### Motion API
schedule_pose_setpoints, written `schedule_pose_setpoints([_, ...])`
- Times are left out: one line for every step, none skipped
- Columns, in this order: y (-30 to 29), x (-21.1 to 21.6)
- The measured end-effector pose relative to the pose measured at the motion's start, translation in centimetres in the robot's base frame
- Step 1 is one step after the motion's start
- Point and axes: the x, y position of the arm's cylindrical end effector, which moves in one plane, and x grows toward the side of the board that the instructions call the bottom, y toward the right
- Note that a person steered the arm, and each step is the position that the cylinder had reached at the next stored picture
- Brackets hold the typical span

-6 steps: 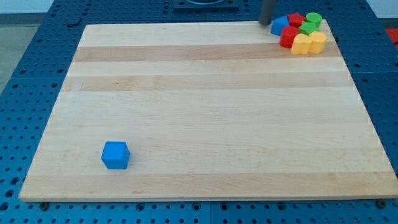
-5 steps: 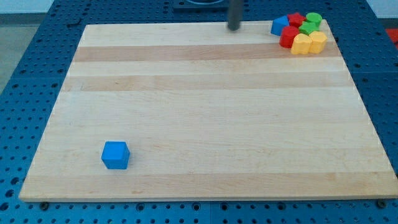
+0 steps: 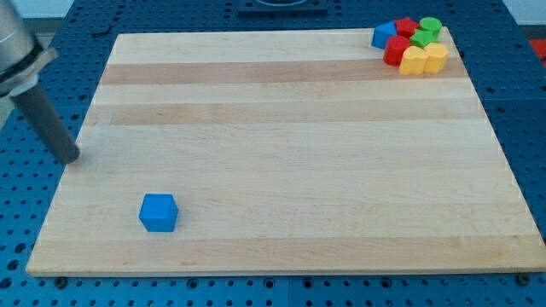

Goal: Move the blue cube slightly up

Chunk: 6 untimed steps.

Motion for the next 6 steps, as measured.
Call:
schedule_pose_setpoints([-0.1,3.9])
schedule_pose_setpoints([0.7,11.3])
schedule_pose_setpoints([2.4,14.5])
schedule_pose_setpoints([7.1,14.5])
schedule_pose_setpoints([11.9,14.4])
schedule_pose_setpoints([14.1,12.8])
